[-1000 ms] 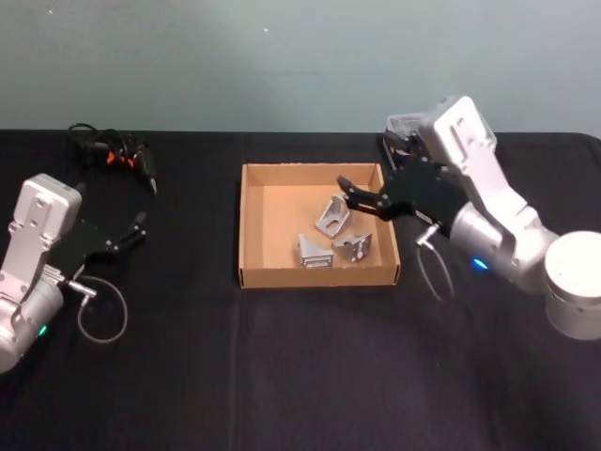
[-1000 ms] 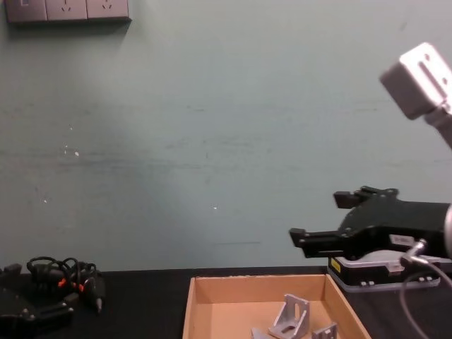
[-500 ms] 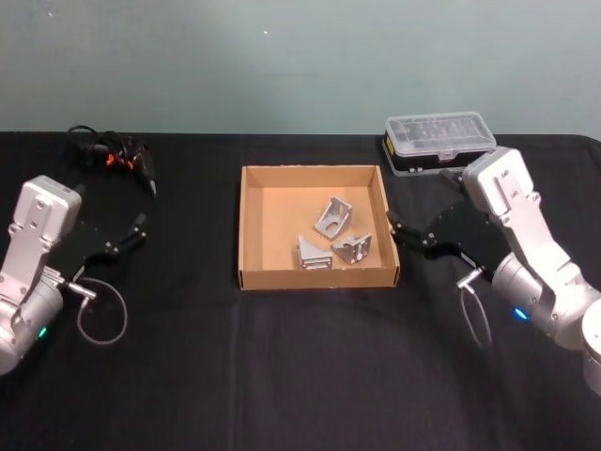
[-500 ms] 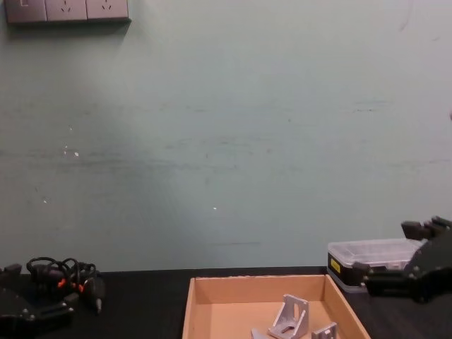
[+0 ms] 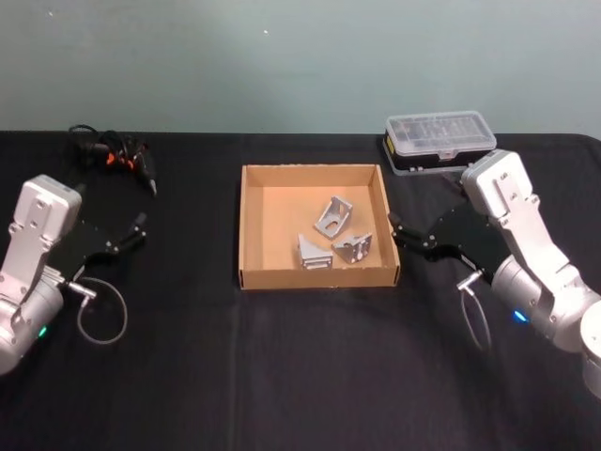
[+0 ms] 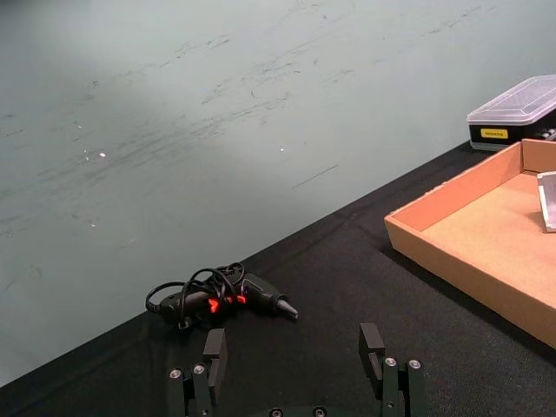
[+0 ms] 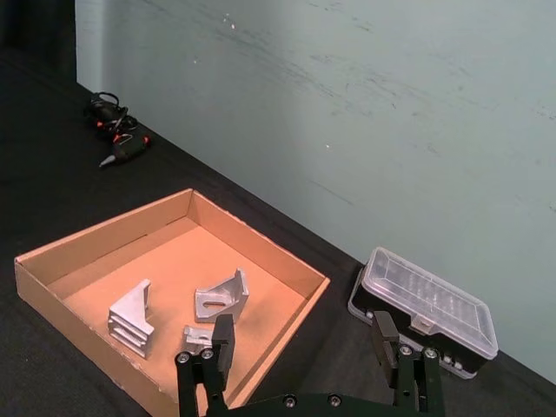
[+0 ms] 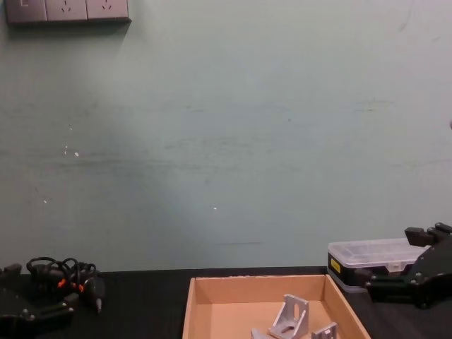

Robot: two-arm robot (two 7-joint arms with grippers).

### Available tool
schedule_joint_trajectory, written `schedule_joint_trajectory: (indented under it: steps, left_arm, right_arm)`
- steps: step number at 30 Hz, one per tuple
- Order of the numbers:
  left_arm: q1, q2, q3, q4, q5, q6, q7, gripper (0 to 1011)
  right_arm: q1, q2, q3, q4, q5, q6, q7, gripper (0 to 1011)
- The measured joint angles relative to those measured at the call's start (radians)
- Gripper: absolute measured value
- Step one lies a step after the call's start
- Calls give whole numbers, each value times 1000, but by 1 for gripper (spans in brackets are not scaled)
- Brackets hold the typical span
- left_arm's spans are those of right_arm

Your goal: Use one hand to pick up the angle iron from the table and place it into the box.

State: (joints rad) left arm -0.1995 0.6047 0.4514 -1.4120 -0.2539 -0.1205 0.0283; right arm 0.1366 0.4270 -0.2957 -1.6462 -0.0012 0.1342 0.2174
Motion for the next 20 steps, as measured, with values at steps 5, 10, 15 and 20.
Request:
schedule_joint_trajectory:
  steps: [5, 10, 15, 20]
  left_arm:
    - [0, 0, 0, 0, 0, 0, 0, 1000]
    - [0, 0, 0, 0, 0, 0, 0, 1000]
    - [0, 0, 0, 0, 0, 0, 0, 1000]
    - [0, 0, 0, 0, 0, 0, 0, 1000]
  right_arm:
    - [1, 0, -1, 0, 1, -1, 2, 1003]
    - [2, 1, -1, 1, 2, -1, 2, 1002]
    - [3, 1, -2, 1, 3, -2, 3, 1002]
    - [3, 1, -2, 2, 3, -2, 4, 1003]
